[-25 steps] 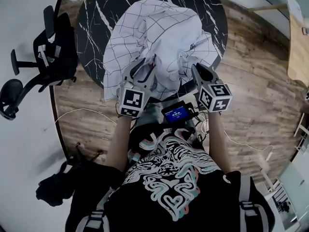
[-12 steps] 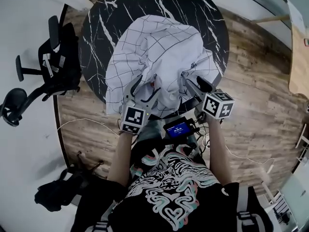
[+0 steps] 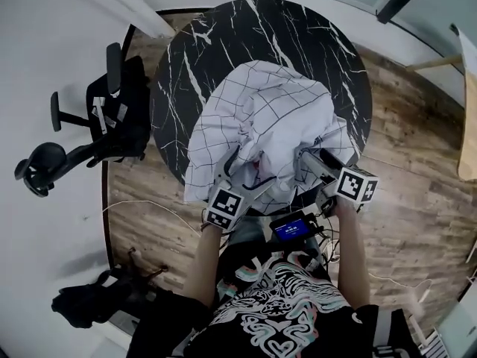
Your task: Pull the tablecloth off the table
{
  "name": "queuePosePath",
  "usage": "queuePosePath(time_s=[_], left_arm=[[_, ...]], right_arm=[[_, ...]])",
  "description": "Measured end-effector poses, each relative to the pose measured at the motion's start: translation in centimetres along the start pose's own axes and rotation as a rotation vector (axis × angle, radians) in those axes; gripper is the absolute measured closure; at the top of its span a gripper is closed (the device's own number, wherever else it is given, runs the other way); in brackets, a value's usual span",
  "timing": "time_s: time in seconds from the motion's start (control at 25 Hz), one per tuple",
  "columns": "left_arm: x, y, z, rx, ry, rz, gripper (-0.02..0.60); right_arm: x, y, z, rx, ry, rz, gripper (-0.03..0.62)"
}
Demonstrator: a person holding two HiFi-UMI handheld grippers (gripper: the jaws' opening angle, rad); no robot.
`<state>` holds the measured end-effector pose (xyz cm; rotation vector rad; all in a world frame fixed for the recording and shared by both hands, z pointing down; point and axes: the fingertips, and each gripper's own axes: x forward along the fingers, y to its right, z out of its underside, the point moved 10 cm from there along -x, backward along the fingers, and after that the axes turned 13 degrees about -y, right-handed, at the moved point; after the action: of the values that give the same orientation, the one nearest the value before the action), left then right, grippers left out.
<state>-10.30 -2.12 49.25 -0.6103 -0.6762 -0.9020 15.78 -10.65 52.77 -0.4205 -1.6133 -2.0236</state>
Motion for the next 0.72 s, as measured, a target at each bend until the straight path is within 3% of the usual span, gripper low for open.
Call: queuePosePath(time_s=[0.28,0.48,0.72], left_arm=[[2.5,-0.7,0.6,-0.071,-0.056,0.084,0.055],[2.9,-1.2,0.6,-0.027,-0.083,0.153,0.055],[4.5,-0.8,0.7,-0.063,-0.149,0.201,0.054]], right_arm=[[1.9,0.9,-1.0,0.035,-0.059,0.003,0.195],[3.1,0.8,-1.1,0.049,-0.086,-0.058,0.195],[3.7,0.9,-1.2,0.022,-0.158,-0.093,0.186]])
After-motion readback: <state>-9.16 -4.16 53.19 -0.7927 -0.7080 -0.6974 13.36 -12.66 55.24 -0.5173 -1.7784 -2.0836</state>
